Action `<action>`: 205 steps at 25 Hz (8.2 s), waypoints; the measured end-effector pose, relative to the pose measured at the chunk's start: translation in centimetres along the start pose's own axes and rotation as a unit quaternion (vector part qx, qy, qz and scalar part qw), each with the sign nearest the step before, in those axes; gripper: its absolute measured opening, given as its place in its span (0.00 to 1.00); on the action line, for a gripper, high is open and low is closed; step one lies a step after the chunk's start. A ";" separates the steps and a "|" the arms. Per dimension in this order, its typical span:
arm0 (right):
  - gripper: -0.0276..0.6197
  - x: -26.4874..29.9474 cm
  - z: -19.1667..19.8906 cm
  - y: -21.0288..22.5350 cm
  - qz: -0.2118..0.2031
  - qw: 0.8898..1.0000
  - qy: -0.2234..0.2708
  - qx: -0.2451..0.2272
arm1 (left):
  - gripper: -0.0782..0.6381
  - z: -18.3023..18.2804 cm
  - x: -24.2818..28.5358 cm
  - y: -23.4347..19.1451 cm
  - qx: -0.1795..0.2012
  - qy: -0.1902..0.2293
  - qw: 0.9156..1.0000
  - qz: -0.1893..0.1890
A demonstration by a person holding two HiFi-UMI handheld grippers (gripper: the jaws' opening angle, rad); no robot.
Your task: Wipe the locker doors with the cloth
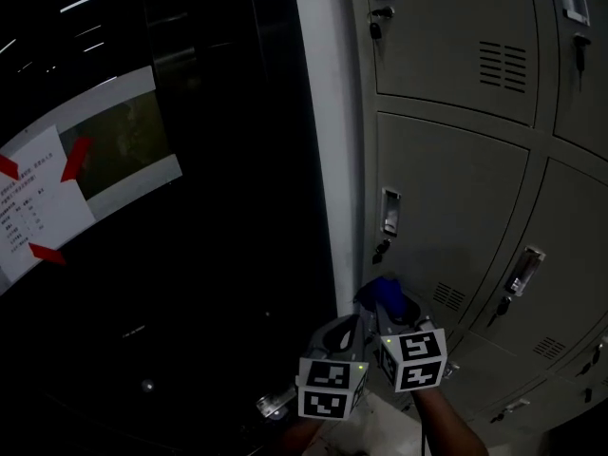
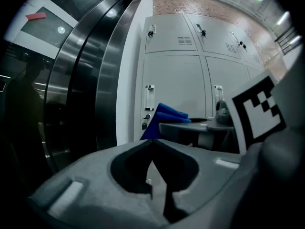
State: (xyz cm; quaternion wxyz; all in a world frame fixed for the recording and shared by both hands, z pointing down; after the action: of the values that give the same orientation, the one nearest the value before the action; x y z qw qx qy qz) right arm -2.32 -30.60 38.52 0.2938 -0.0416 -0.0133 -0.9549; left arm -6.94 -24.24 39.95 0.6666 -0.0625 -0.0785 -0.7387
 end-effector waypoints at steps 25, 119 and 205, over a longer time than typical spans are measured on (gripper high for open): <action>0.18 3.4 0.2 5.1 0.106 0.994 -0.018 0.005 | 0.11 -1.7 7.1 0.0 0.035 -0.001 0.992 0.121; 0.18 -11.6 -8.6 10.5 0.250 0.967 0.049 0.015 | 0.11 -8.5 6.9 7.5 0.042 0.056 0.964 0.256; 0.18 5.9 -25.5 5.8 0.093 0.983 0.087 -0.134 | 0.11 -18.8 7.5 -3.0 0.024 0.149 0.976 0.160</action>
State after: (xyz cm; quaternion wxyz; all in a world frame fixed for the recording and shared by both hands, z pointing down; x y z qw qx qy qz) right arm -5.76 -39.97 13.63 0.3728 0.0020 0.1445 -0.9166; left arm -10.47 -34.96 22.93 0.7814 0.0529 0.0151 -0.6216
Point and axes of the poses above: the fingertips, and each gripper's own axes: x forward along the fingers, y to its right, z out of its underside, the point moved 2 cm from there along -x, backward along the fingers, and after that the axes turned 14 degrees about -z, right-handed, at the moved point
